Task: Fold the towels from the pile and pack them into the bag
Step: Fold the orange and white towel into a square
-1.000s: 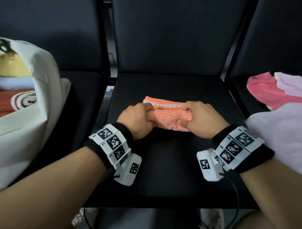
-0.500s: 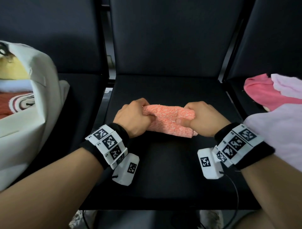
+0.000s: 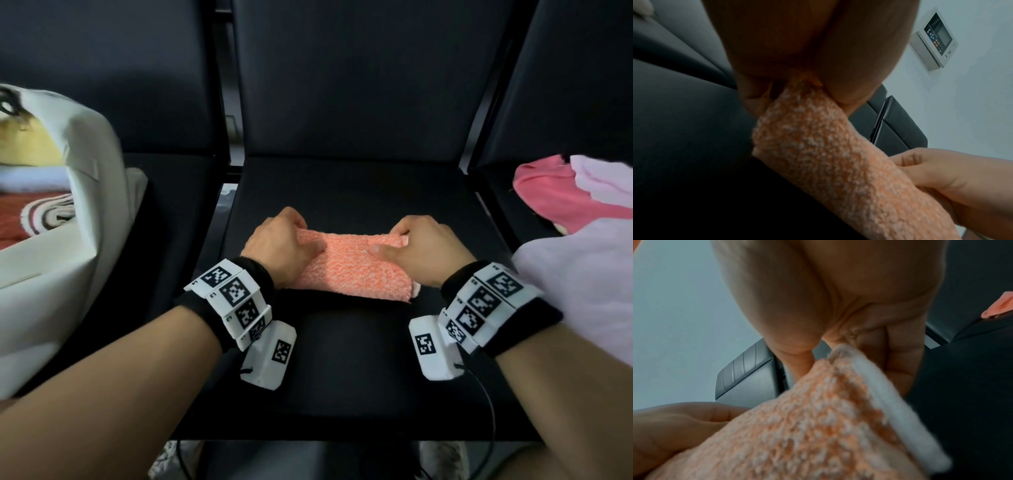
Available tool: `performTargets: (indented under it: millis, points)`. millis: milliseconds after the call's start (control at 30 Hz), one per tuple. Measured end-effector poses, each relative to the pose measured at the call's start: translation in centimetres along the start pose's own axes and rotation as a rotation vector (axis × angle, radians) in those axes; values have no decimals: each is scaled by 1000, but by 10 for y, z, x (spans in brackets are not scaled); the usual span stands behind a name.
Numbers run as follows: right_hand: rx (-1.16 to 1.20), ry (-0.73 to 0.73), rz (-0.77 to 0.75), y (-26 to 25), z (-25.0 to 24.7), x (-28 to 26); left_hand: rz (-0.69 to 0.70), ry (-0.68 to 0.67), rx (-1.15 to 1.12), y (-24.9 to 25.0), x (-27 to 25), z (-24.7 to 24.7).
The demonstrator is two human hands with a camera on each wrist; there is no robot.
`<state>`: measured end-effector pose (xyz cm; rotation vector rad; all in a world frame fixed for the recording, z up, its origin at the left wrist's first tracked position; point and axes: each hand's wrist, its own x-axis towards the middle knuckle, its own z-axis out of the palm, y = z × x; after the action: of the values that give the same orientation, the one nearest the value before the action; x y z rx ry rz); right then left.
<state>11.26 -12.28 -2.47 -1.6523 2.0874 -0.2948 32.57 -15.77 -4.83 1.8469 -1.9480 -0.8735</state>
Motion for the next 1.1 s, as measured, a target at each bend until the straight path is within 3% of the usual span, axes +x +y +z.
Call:
performTargets:
  millis: [200, 433, 567, 800, 967, 1100]
  points:
    - [-89, 15, 28, -1, 6, -3, -7, -8, 78, -1, -1, 4]
    - [-124, 206, -255, -21, 15, -22, -7, 26, 134, -1, -3, 4]
    - [-209, 115, -369, -34, 20, -37, 34, 59, 122, -1, -4, 6]
    - [-255, -95, -366, -25, 18, -44, 159, 226, 128, 9, -11, 10]
    - [-265, -74, -339, -23, 25, -37, 339, 142, 264, 18, -26, 12]
    - [-277, -63, -306, -24, 29, -31, 301, 1, 347, 20, -32, 9]
